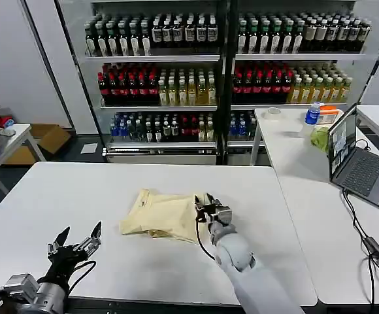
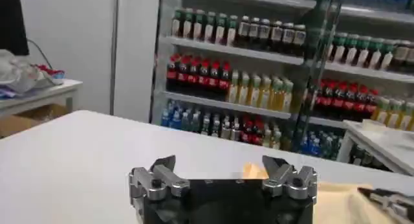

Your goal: Fold and organize the clothes.

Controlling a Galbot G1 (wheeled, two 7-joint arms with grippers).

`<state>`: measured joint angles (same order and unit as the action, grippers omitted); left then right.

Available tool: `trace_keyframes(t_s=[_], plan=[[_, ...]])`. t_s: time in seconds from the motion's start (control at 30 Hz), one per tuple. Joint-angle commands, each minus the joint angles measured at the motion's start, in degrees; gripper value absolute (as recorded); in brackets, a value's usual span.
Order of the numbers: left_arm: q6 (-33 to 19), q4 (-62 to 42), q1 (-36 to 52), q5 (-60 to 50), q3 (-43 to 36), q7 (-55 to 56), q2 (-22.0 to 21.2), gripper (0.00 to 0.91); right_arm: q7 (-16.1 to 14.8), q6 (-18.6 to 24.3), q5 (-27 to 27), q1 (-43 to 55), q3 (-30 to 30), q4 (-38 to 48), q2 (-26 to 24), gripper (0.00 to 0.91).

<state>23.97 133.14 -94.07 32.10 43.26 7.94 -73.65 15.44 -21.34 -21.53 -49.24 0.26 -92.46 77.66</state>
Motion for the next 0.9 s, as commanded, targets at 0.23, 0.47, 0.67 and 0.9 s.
trace_keyframes(t_s=[0.23,0.47,0.67,0.9], plan=[[-0.32,-2.16,2.42,-1.65,-0.91,-0.84,3.03,0.907,0.03,9.97,14.01,-22.98,11.70,-24.91,-7.13,0.907],[-0.27,-3.10,3.40,-1.61,-1.87,-0.99,3.75,0.907,0.82,11.24,14.54,-27.38,14.24,-26.87,-6.59,0.907],[-0.35,-3.41,3.49,-1.55,-2.02,-1.27,4.10,0.907,1.75,10.51,14.38,-30.30,15.58,-28.46,-6.06,0.907],[-0.43,-3.45,3.29,-1.50,-1.78,-2.01,4.41,0.907,1.06,10.73,16.16,-33.02,15.92,-29.90,-5.61,0.907]])
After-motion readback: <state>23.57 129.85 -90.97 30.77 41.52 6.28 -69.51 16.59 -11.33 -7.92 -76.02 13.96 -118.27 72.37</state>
